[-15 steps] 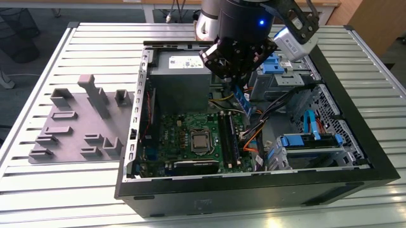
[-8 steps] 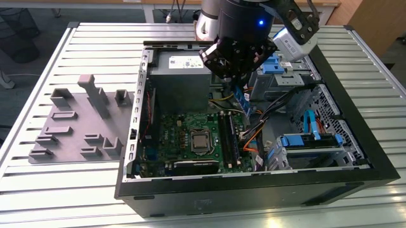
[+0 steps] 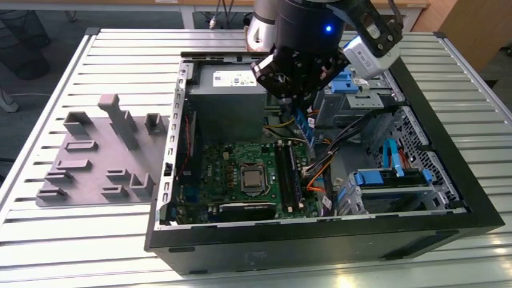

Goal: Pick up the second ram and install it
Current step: 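Insert the second ram into the second slot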

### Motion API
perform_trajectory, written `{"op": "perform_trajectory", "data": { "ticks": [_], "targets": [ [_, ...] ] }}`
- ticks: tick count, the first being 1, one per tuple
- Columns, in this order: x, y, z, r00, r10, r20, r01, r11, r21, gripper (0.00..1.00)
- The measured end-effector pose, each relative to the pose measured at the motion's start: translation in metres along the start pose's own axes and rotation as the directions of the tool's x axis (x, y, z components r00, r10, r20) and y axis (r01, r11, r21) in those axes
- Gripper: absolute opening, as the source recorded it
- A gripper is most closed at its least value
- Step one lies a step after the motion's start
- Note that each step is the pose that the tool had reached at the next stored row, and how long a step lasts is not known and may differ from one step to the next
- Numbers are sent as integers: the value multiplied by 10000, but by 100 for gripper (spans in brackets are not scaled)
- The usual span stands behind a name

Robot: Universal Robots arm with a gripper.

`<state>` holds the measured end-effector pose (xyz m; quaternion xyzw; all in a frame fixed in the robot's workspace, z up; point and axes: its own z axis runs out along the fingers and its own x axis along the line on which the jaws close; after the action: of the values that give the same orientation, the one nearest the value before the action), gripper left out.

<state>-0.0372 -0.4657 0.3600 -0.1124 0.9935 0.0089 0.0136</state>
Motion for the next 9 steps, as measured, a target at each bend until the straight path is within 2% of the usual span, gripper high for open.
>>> {"op": "perform_trajectory", "data": {
  "ticks": [9],
  "targets": [
    [0,0,1,9993,379,6,-379,9993,11,14]
  ]
}}
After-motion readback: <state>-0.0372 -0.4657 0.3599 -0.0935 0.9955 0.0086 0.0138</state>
